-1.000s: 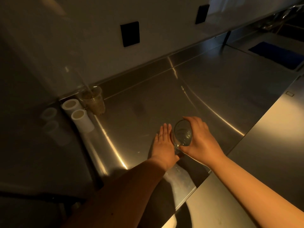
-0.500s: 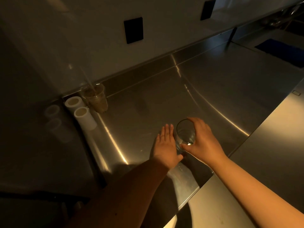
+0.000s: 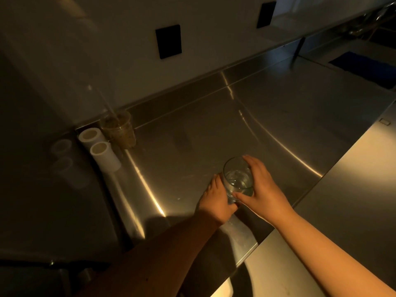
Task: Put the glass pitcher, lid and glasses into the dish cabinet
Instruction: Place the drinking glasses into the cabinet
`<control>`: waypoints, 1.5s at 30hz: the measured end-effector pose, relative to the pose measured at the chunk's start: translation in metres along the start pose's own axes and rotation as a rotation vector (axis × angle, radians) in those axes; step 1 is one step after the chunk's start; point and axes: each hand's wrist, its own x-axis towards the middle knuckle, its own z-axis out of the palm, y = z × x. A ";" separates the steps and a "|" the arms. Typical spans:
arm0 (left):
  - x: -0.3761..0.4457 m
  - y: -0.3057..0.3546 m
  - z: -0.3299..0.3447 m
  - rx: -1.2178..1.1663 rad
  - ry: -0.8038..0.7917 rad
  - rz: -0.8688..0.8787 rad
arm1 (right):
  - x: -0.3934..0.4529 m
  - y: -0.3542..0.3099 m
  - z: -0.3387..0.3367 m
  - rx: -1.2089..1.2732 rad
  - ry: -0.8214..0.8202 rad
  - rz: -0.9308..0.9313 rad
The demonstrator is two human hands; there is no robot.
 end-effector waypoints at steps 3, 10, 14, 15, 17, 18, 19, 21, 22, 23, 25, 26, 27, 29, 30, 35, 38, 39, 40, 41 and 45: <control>0.000 0.003 0.010 -0.039 0.015 -0.044 | 0.001 0.000 0.002 0.016 0.027 0.022; -0.007 0.035 0.057 -0.476 0.439 -0.327 | 0.000 -0.001 0.008 0.054 0.088 0.059; -0.001 0.042 0.069 -0.501 0.604 -0.383 | -0.001 -0.004 0.009 0.033 0.109 0.077; 0.000 0.042 0.069 -0.512 0.617 -0.390 | -0.001 -0.005 0.009 0.024 0.115 0.082; 0.002 0.041 0.067 -0.531 0.616 -0.389 | 0.000 -0.006 0.010 0.010 0.132 0.087; 0.003 0.040 0.066 -0.535 0.601 -0.377 | 0.000 -0.007 0.010 0.006 0.139 0.087; 0.002 0.040 0.064 -0.533 0.583 -0.360 | 0.000 -0.008 0.010 0.003 0.142 0.087; 0.002 0.037 0.061 -0.529 0.558 -0.336 | 0.000 -0.010 0.009 0.000 0.141 0.100; 0.002 0.037 0.060 -0.538 0.545 -0.330 | 0.000 -0.012 0.009 -0.001 0.140 0.106; 0.002 0.036 0.059 -0.553 0.529 -0.330 | -0.001 -0.013 0.008 -0.004 0.138 0.108; 0.000 0.038 0.056 -0.573 0.521 -0.326 | -0.001 -0.016 0.008 -0.013 0.134 0.107; -0.001 0.040 0.054 -0.581 0.517 -0.327 | -0.001 -0.016 0.008 -0.016 0.132 0.107; -0.002 0.042 0.051 -0.587 0.516 -0.332 | -0.001 -0.017 0.007 -0.018 0.131 0.109; -0.006 0.046 0.045 -0.593 0.506 -0.352 | 0.000 -0.019 0.004 -0.010 0.128 0.116; -0.008 0.048 0.040 -0.613 0.491 -0.357 | 0.000 -0.020 0.002 -0.004 0.129 0.117; -0.020 0.063 -0.002 -0.626 0.413 -0.299 | 0.002 -0.034 -0.015 0.029 0.189 0.084; -0.027 0.071 -0.033 -0.549 0.395 -0.218 | 0.004 -0.050 -0.033 0.066 0.271 0.046; -0.030 0.073 -0.043 -0.516 0.390 -0.177 | 0.004 -0.056 -0.039 0.081 0.298 0.030; -0.034 0.076 -0.053 -0.488 0.378 -0.136 | 0.004 -0.061 -0.047 0.094 0.322 0.013; -0.038 0.079 -0.063 -0.459 0.366 -0.093 | 0.003 -0.067 -0.054 0.105 0.345 -0.007; -0.058 0.094 -0.105 -0.386 0.442 0.060 | -0.002 -0.095 -0.084 0.190 0.452 -0.089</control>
